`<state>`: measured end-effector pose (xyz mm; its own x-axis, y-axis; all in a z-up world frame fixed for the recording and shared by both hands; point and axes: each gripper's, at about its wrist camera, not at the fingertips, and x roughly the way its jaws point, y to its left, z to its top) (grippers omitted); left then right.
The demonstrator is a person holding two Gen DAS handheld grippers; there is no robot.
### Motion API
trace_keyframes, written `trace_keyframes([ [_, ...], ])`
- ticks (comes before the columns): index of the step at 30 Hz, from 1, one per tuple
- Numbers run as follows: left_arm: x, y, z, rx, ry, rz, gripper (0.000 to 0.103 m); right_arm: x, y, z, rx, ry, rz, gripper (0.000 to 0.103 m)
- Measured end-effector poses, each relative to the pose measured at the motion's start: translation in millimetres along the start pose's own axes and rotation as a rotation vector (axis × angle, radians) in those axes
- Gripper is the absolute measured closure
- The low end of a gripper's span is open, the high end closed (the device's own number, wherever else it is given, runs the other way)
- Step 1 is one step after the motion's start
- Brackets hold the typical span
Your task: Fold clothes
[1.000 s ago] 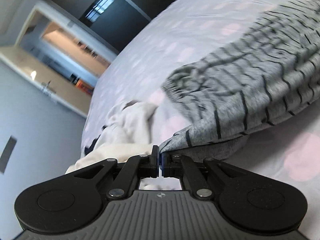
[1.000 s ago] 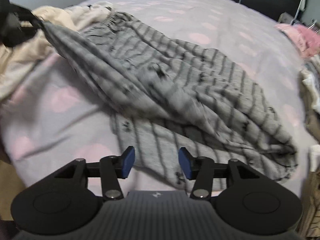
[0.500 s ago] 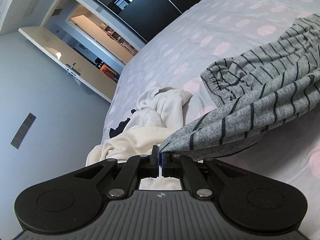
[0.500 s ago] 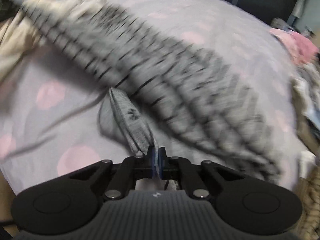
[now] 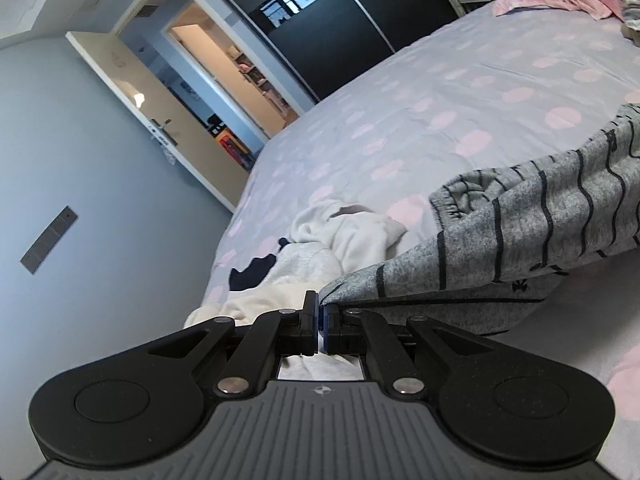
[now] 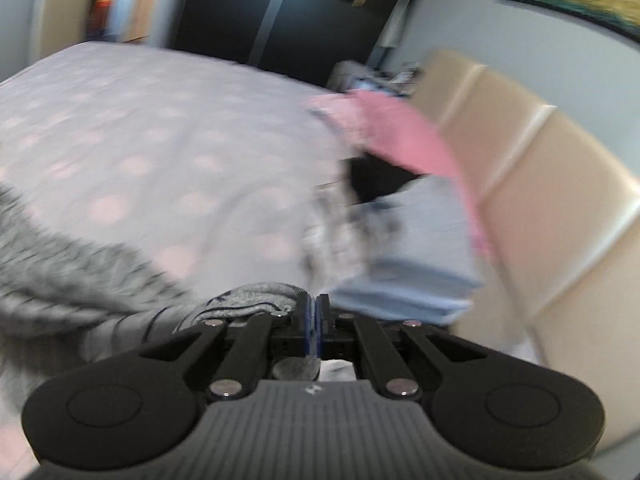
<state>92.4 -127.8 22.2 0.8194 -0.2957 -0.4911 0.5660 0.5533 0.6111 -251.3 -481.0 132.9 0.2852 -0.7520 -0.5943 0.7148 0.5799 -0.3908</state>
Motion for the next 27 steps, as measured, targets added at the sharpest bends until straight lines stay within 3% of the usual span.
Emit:
trace_keyframes([
  [7, 8.6, 4.8, 2.1, -0.019, 0.026, 0.035, 0.102, 25.6, -86.7, 26.0, 0.126, 0.002, -0.385, 0.103],
  [11, 9.0, -0.4, 0.1, 0.004, 0.036, -0.022, 0.102, 43.7, -131.3, 24.6, 0.15, 0.05, -0.557, 0.103],
  [16, 11.4, -26.5, -7.1, 0.137, 0.039, 0.009, 0.103, 57.5, -123.1, -17.7, 0.14, 0.138, -0.403, 0.103],
  [27, 17.8, -34.8, -16.4, 0.157, 0.078, 0.008, 0.102, 69.2, -18.8, -116.2, 0.151, 0.317, 0.071, 0.098],
])
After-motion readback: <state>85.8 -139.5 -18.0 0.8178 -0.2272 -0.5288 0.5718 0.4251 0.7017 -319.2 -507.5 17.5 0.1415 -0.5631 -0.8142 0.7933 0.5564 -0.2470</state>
